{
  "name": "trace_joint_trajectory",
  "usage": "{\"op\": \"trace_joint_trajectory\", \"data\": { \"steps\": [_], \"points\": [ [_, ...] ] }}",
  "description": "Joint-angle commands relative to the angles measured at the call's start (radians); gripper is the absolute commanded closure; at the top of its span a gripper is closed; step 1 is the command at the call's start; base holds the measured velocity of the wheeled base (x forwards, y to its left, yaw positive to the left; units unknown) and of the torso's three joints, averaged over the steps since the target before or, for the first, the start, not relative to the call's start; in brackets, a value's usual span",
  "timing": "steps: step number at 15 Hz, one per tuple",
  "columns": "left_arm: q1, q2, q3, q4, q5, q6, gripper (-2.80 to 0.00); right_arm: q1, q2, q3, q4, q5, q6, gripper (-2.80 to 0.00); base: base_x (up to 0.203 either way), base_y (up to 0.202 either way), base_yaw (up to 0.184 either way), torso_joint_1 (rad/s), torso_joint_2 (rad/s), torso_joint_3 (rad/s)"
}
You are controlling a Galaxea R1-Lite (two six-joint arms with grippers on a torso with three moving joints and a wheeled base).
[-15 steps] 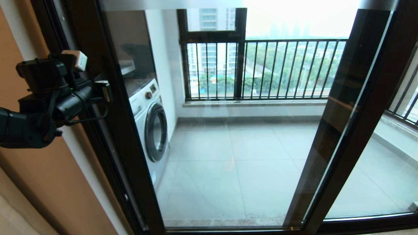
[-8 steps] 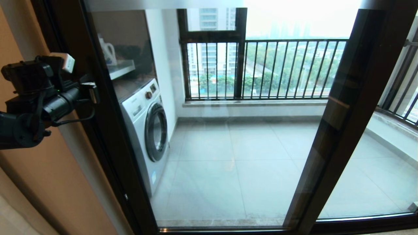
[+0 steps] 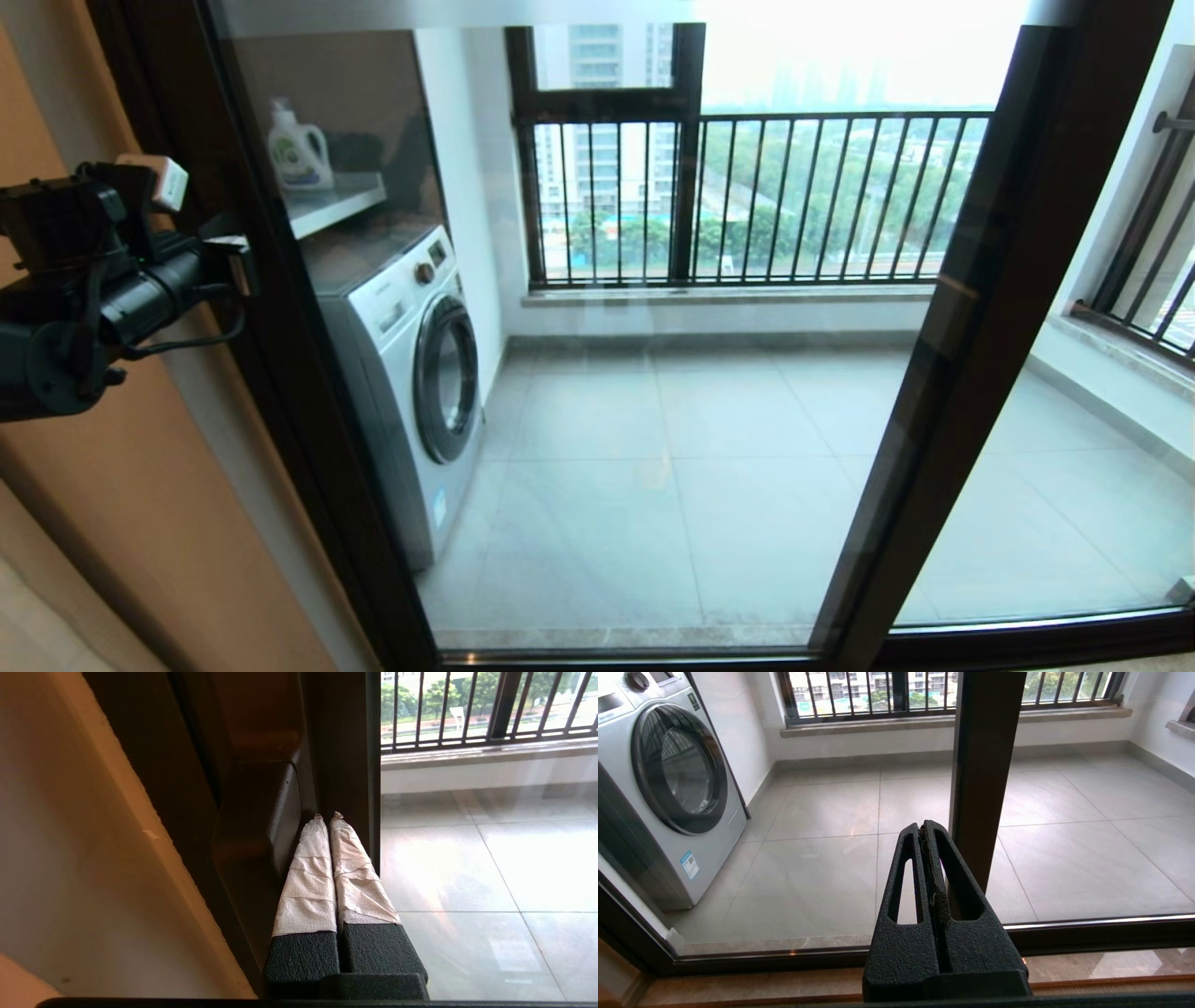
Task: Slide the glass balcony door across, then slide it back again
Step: Close the slid door
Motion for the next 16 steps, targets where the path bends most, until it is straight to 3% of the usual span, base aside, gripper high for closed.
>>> {"op": "trace_joint_trajectory", "data": {
  "steps": [1,12,16],
  "points": [
    [0.041,0.022,-0.011,-0.005,-0.026,0.003,0.0,0.0,0.001,0.011,0.0,0.0,-0.001,0.0,0.0,0.0,0.0,0.0,0.0,0.0],
    [0.054,0.016,-0.026,-0.006,-0.04,-0.002,0.0,0.0,0.001,0.011,0.0,0.0,0.001,0.0,0.0,0.0,0.0,0.0,0.0,0.0],
    [-0.052,-0.071,0.035,-0.004,-0.039,-0.051,0.0,0.0,0.001,0.011,0.0,0.0,0.0,0.0,0.0,0.0,0.0,0.0,0.0,0.0]
  ]
}}
